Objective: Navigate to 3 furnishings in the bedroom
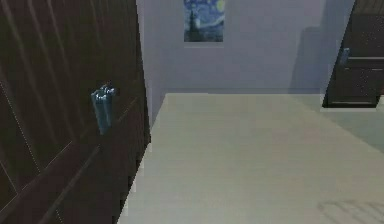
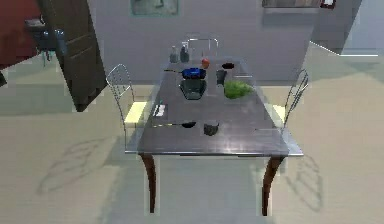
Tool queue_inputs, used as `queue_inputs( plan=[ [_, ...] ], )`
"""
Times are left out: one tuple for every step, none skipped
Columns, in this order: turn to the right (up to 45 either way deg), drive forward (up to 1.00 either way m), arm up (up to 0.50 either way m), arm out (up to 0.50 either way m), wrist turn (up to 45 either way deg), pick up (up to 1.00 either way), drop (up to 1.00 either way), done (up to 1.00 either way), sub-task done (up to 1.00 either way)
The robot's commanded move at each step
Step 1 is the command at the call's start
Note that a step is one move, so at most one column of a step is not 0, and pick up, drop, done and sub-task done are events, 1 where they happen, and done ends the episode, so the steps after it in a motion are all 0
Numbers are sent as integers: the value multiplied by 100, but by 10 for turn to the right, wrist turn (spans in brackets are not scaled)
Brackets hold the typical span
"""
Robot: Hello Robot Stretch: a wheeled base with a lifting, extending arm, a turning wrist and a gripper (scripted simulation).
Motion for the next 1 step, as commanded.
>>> queue_inputs(
  plan=[
    [30,0,0,0,0,0,0,0,0]
  ],
)
